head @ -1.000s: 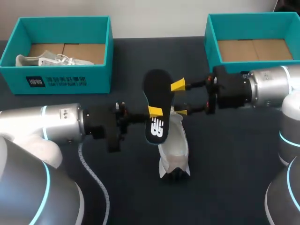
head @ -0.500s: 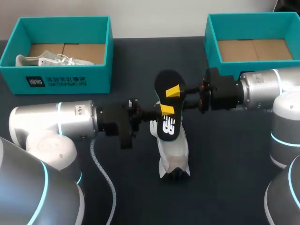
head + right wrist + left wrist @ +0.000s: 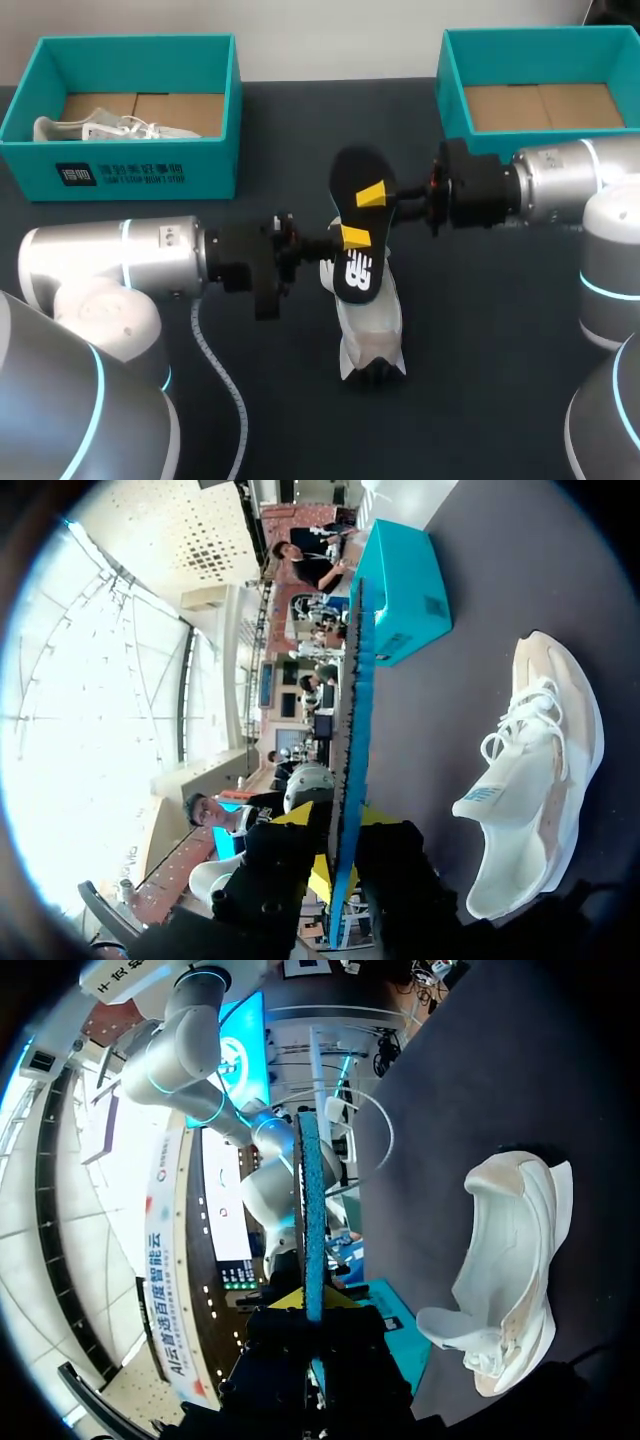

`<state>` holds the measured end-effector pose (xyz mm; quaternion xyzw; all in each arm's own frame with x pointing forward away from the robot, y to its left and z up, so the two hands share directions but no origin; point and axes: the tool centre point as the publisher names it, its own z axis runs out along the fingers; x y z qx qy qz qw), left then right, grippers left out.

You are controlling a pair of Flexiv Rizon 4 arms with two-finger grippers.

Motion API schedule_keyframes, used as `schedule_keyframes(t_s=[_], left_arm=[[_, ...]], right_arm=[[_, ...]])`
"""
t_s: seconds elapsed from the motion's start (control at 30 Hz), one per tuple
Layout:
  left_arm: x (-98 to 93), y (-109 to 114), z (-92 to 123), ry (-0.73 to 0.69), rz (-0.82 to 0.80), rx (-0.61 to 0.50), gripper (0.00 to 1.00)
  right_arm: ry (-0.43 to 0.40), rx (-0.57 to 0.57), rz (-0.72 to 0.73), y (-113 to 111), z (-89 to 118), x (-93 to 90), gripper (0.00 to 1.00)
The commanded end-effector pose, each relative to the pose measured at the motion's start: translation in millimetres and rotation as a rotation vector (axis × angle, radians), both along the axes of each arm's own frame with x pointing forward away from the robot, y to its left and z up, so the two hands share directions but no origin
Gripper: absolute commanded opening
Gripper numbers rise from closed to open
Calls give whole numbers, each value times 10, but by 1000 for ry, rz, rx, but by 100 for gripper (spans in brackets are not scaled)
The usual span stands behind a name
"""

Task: Take the shoe out of the shoebox, open the shoe tongue, remove and reinsert the insole, then place the shoe into the shoebox

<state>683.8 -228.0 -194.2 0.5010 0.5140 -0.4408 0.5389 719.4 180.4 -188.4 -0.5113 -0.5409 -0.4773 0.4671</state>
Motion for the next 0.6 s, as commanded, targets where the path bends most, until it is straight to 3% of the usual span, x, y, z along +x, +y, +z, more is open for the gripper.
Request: schedule_keyframes(t_s=[0.03, 0.1, 0.3, 0.33, 0.37, 0.4, 0.6], left_arm=[[-19, 8, 14, -1, 3, -5, 0], [-19, 8, 19, 0, 4, -7, 0], [-24, 40, 27, 29, 4, -15, 0], [-24, 53, 24, 29, 3, -14, 33], [-24, 64, 21, 28, 1, -12, 46], [-18, 91, 12, 27, 1, -6, 100], [61, 310, -51, 41, 21, 26, 100]], right_arm=[[3, 2, 3, 26, -28, 12, 8], [6, 5, 0, 28, -34, 11, 0], [12, 7, 4, 25, -53, 22, 0], [14, 8, 4, 20, -57, 25, 0], [15, 8, 4, 16, -59, 27, 0], [17, 9, 5, 9, -62, 31, 0], [37, 9, 3, -46, -81, 31, 0]])
